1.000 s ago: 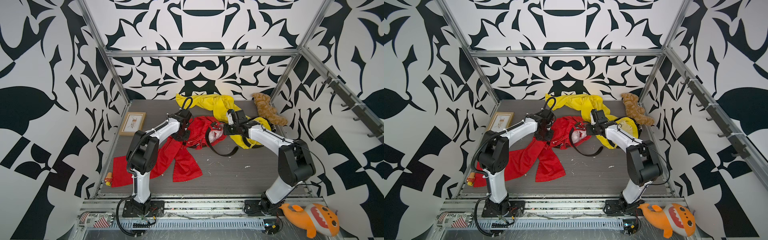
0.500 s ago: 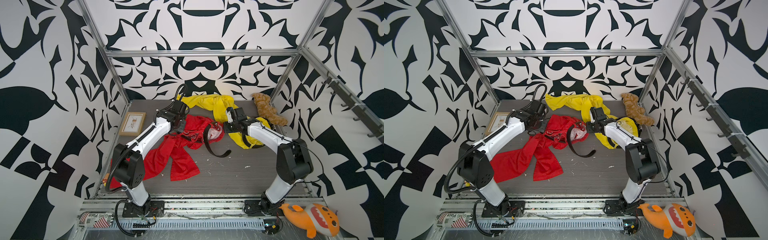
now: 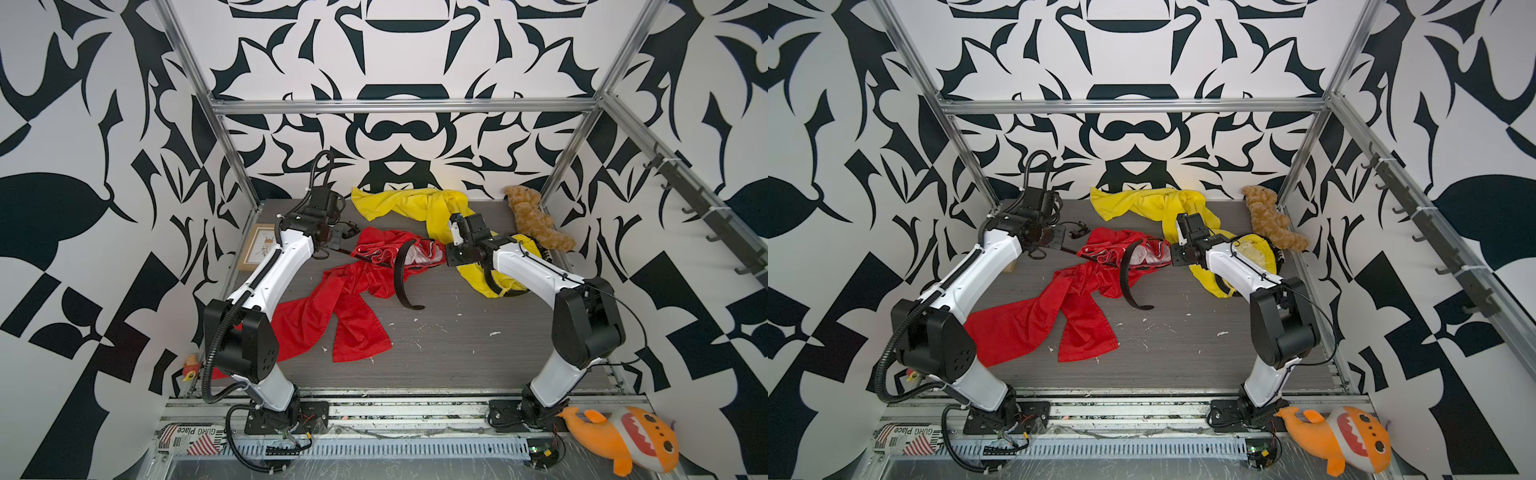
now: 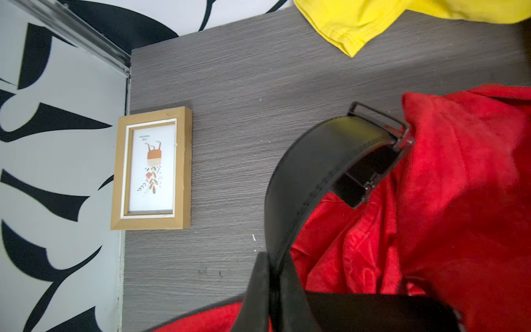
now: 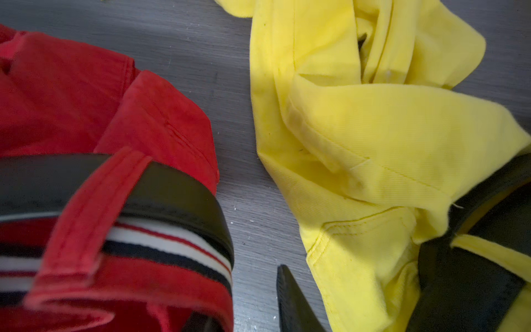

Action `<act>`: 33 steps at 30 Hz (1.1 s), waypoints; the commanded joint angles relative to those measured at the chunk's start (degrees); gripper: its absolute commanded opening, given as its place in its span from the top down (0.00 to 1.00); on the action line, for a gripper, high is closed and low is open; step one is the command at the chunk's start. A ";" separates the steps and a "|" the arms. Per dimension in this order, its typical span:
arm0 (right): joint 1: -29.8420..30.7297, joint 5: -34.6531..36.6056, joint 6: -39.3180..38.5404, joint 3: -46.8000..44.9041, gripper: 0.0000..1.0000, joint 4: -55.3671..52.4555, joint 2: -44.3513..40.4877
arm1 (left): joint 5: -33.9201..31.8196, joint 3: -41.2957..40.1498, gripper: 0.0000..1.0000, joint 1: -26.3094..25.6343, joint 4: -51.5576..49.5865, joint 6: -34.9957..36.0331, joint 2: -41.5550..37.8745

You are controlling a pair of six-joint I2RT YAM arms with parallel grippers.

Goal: Remove the belt from the trousers

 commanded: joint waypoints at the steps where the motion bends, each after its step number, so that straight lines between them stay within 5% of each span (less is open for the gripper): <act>1: -4.12 11.71 -0.17 -0.66 0.68 -3.73 -4.26 | -6.24 3.33 1.00 6.35 2.58 2.30 -2.60; 11: -9.19 12.18 2.45 -7.12 0.68 -5.26 -8.94 | -11.44 15.47 1.00 9.99 5.84 9.42 7.53; 18: -11.69 11.53 3.15 -11.63 0.69 -5.97 -12.84 | -9.19 25.46 1.00 11.25 3.53 10.33 16.25; 30: -11.60 6.89 4.22 -13.77 0.69 -5.60 -12.45 | -4.07 19.05 1.00 3.37 2.59 5.63 26.30; 31: -11.63 6.69 4.28 -13.86 0.69 -5.53 -12.47 | -3.81 19.32 0.90 3.15 1.78 5.19 27.01; 33: -11.59 6.37 4.30 -14.02 0.69 -5.37 -12.61 | -3.53 20.15 0.41 2.67 -0.76 3.56 27.62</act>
